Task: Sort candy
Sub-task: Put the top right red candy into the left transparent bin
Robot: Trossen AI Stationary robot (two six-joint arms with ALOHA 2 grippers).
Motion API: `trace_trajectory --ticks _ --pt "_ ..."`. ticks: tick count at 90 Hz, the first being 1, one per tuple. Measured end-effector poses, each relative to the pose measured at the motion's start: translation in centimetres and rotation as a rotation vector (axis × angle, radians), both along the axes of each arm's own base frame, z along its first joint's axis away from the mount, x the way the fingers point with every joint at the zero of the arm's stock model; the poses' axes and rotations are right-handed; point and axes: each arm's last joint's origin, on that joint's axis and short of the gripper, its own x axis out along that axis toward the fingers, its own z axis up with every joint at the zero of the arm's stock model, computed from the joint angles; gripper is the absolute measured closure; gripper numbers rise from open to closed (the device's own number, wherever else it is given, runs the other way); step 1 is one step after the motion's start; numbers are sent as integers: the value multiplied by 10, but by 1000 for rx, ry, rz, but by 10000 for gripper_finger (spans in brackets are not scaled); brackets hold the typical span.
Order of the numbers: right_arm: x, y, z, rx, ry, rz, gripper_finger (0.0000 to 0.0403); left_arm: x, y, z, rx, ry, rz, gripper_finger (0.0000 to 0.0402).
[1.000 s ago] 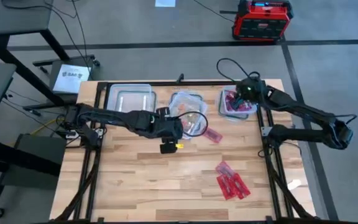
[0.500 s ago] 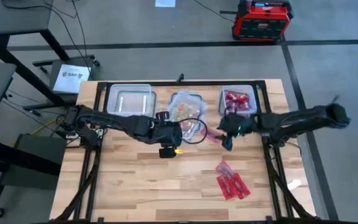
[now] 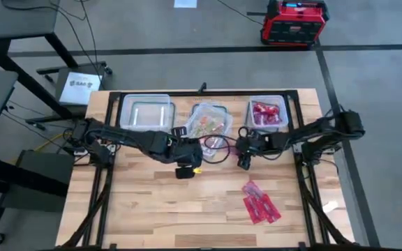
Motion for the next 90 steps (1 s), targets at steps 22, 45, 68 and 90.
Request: trace_trajectory --ticks 22,45,68,90 --pt "-4 5 10 27 -13 61 386 -1 -1 -1 0 11 2 256" --pt "-18 24 84 -69 -101 165 397 7 1 4 -7 -78 0 256" --pt "-20 48 138 -286 -484 296 401 26 12 16 13 -264 -38 256" --pt "-16 57 145 -361 -553 345 402 38 14 38 -128 -471 -178 256"
